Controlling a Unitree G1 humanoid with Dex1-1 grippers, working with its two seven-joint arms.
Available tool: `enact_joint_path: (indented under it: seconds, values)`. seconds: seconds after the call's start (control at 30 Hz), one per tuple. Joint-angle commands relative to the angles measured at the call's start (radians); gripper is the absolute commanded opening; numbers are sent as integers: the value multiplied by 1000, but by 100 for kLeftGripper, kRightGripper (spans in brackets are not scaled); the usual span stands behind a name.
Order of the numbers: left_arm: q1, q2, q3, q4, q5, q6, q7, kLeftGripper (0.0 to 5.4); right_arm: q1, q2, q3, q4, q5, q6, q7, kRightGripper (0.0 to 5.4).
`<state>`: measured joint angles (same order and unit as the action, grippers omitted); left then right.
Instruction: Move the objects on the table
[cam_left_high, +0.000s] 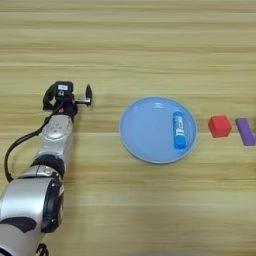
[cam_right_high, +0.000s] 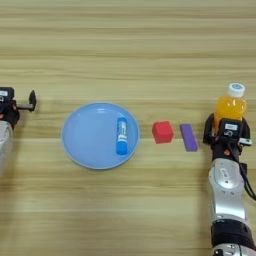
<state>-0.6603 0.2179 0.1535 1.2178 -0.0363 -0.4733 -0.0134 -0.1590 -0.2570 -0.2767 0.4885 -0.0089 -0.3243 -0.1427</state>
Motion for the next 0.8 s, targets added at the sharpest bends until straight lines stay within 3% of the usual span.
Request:
enact_joint_path:
  seconds: [0.03, 0.37, 0.6, 0.8]
  values:
    - [-15, 4, 1, 5, 8, 19, -4, 540, -11, -4, 4, 8, 0, 1, 2, 429]
    - [-16, 5, 3, 6, 7, 18, 0, 540, -9, -2, 8, 3, 1, 4, 0, 539]
    - [-15, 4, 2, 5, 8, 16, 4, 540, -6, -4, 5, 0, 2, 6, 0, 539]
    - [-14, -4, -3, 2, 12, 16, 11, 540, 61, 32, 4, -117, 52, 62, 26, 539]
